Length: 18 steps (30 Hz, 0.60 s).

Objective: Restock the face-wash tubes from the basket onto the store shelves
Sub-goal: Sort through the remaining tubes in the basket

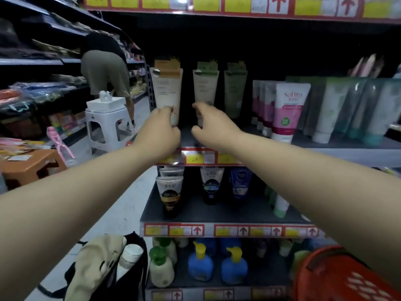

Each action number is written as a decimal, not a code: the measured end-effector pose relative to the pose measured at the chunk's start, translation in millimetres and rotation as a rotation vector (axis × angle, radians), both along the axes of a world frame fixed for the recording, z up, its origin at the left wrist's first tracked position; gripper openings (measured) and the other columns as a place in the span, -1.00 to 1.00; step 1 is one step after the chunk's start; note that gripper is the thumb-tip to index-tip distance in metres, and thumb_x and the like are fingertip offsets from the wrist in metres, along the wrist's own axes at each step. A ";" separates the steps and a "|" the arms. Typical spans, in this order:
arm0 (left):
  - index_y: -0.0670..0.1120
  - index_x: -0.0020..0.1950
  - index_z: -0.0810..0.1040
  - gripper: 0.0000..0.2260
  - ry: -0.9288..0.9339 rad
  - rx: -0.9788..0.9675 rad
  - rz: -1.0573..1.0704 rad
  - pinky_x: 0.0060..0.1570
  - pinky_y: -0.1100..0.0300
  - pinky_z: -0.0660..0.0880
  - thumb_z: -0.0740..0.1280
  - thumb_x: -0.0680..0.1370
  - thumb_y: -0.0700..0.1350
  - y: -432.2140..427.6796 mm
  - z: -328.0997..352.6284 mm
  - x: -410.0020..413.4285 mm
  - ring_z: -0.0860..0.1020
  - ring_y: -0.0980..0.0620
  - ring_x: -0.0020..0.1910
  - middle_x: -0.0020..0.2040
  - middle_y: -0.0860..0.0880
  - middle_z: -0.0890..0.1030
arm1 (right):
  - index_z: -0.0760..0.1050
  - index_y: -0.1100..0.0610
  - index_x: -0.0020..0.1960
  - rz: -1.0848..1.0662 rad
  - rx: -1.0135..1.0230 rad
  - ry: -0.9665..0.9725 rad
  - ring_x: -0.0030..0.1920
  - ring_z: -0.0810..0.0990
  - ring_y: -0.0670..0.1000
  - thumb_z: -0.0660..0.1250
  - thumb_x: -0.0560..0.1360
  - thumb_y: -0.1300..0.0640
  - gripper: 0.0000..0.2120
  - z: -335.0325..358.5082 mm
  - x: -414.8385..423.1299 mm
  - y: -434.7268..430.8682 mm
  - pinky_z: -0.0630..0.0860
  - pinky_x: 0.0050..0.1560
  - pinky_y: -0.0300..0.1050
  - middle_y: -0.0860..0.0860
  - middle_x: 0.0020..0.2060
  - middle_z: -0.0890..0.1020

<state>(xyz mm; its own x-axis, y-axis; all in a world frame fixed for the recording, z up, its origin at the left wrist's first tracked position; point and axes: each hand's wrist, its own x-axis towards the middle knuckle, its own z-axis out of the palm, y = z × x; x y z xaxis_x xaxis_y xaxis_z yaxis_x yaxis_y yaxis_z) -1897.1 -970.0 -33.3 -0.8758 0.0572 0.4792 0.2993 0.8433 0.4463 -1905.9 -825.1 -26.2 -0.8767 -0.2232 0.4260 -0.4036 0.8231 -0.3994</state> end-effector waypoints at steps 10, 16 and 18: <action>-0.24 0.29 0.38 -0.58 0.035 -0.288 -0.505 0.21 -0.04 0.37 0.26 0.43 -0.23 127.4 -56.3 74.0 0.43 -0.24 0.22 0.21 -0.25 0.46 | 0.41 0.24 0.18 -0.201 0.432 -0.050 0.11 0.49 0.23 0.21 0.38 0.11 -0.60 -65.5 117.8 119.9 0.44 0.09 0.09 0.22 0.09 0.54; -0.18 0.17 0.40 -0.67 0.001 -0.399 -0.681 0.08 -0.01 0.34 0.23 0.41 -0.18 201.6 -113.3 103.9 0.48 -0.23 0.11 0.12 -0.20 0.50 | 0.44 0.25 0.14 -0.347 0.483 -0.244 0.07 0.50 0.24 0.05 0.37 -0.04 -0.51 -134.7 162.2 179.1 0.50 0.03 0.13 0.22 0.04 0.53; -0.19 0.23 0.38 -0.62 -0.032 -0.459 -0.703 0.11 0.01 0.33 0.25 0.43 -0.14 222.9 -141.1 109.6 0.47 -0.21 0.15 0.15 -0.19 0.50 | 0.45 0.25 0.17 -0.356 0.470 -0.303 0.08 0.51 0.26 0.02 0.36 -0.07 -0.45 -160.7 172.4 196.9 0.50 0.06 0.13 0.23 0.07 0.53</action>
<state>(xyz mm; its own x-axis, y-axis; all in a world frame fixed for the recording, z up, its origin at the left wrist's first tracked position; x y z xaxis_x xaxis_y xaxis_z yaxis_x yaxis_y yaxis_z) -1787.5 -747.1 -174.4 -0.5764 0.7779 0.2502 0.8158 0.5654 0.1215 -1733.5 -628.2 -187.0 -0.9970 0.0000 0.0772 -0.0014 0.9998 -0.0178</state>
